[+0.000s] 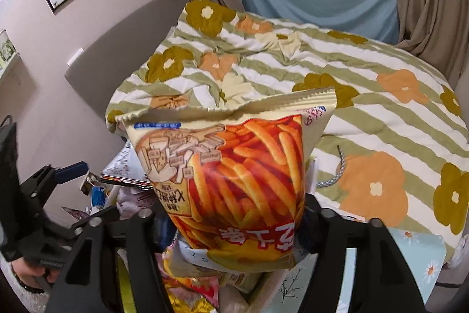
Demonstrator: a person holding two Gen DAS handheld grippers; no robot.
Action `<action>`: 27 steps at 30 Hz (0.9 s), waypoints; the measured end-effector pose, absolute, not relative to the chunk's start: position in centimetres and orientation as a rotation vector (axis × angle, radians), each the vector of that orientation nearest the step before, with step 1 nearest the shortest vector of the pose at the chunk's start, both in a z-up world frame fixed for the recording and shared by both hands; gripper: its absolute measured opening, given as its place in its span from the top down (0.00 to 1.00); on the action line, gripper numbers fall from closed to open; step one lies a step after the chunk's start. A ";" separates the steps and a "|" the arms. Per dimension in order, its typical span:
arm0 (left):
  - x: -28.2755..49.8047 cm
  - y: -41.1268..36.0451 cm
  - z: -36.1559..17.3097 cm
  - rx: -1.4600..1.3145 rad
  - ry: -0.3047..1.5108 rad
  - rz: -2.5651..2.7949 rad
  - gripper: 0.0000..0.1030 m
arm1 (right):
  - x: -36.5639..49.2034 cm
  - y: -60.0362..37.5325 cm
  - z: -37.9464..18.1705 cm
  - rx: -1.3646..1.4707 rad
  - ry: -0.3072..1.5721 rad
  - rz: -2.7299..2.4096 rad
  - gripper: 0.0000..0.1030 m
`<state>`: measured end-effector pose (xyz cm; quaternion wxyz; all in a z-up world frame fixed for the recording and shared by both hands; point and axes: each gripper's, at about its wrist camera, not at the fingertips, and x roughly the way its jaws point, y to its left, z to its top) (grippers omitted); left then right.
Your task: Organize snacks
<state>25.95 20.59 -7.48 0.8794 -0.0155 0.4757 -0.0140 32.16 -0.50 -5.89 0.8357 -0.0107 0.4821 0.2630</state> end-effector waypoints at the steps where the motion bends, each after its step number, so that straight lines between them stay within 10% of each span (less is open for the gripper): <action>1: 25.8 20.5 -7.5 -0.034 0.994 -0.031 0.00 | 32.4 -0.3 -6.4 -0.016 1.027 0.560 0.06; 27: 13.3 13.8 2.7 -0.047 0.716 -0.039 0.00 | 15.3 -7.8 5.1 0.042 0.720 0.380 0.00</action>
